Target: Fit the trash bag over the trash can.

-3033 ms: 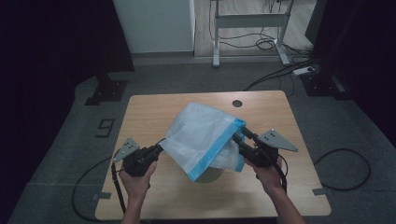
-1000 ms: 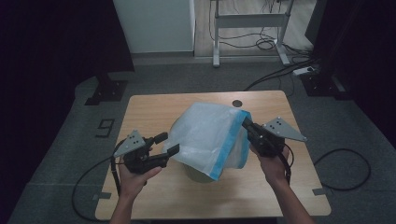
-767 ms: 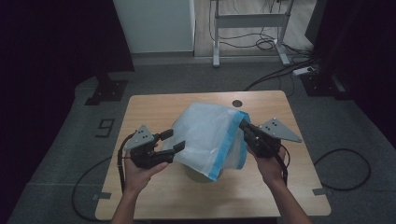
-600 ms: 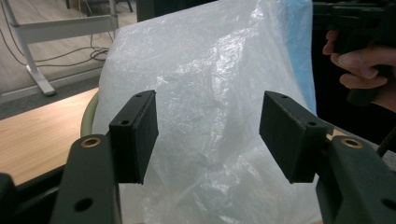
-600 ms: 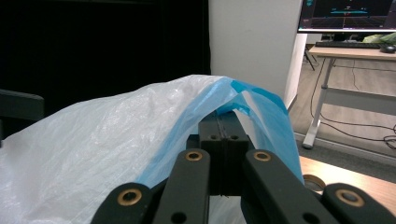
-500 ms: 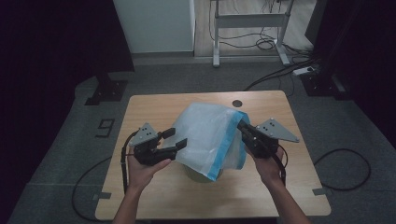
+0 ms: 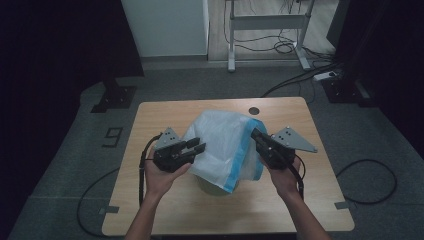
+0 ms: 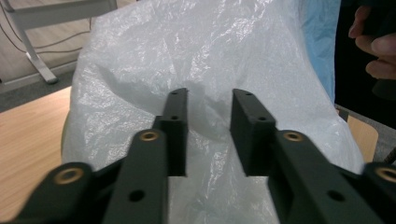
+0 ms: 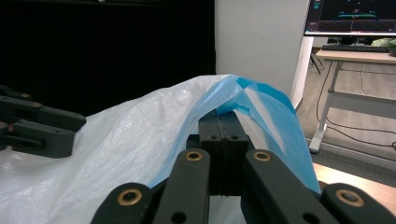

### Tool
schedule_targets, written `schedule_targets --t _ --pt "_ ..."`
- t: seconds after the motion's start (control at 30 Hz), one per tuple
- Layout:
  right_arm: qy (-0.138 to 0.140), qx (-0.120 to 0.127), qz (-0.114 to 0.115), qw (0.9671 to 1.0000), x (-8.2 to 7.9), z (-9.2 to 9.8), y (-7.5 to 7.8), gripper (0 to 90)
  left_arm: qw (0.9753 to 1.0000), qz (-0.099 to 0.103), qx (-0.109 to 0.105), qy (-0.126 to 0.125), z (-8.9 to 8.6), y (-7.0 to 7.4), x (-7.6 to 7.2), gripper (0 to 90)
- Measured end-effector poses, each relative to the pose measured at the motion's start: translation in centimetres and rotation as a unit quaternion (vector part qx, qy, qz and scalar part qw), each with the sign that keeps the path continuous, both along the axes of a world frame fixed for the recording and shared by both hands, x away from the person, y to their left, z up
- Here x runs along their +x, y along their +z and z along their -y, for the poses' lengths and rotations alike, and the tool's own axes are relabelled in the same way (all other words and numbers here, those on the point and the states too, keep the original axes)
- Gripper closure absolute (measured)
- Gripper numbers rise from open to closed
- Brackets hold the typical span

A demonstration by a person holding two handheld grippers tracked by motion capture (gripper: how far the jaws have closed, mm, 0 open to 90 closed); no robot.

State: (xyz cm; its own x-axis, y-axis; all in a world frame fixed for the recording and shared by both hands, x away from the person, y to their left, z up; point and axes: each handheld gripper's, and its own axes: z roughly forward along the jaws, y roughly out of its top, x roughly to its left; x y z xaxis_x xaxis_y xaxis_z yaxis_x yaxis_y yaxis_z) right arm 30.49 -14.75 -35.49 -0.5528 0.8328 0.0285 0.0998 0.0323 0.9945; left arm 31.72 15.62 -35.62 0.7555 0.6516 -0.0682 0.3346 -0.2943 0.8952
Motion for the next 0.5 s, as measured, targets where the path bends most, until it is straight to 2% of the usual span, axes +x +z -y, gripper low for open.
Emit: schedule_targets --t 0.07,0.1,0.3,0.5 --pt "0.001 0.001 0.001 1.0 -0.03 -0.01 0.01 89.4 1.0 -0.003 0.002 -0.001 0.04 -0.04 0.04 71.5" --pt "0.001 0.002 0.002 1.0 -0.08 -0.01 0.05 89.4 1.0 -0.004 0.002 -0.002 0.04 -0.09 0.07 76.8" --pt "-0.002 0.005 0.005 1.0 -0.15 0.19 0.12 89.4 0.9999 -0.002 -0.014 -0.006 -0.4 -0.26 0.07 89.7" --pt "-0.005 0.007 0.005 1.0 -0.23 0.42 0.08 89.4 0.9995 0.013 -0.029 0.001 -0.78 -0.08 -0.16 89.9"
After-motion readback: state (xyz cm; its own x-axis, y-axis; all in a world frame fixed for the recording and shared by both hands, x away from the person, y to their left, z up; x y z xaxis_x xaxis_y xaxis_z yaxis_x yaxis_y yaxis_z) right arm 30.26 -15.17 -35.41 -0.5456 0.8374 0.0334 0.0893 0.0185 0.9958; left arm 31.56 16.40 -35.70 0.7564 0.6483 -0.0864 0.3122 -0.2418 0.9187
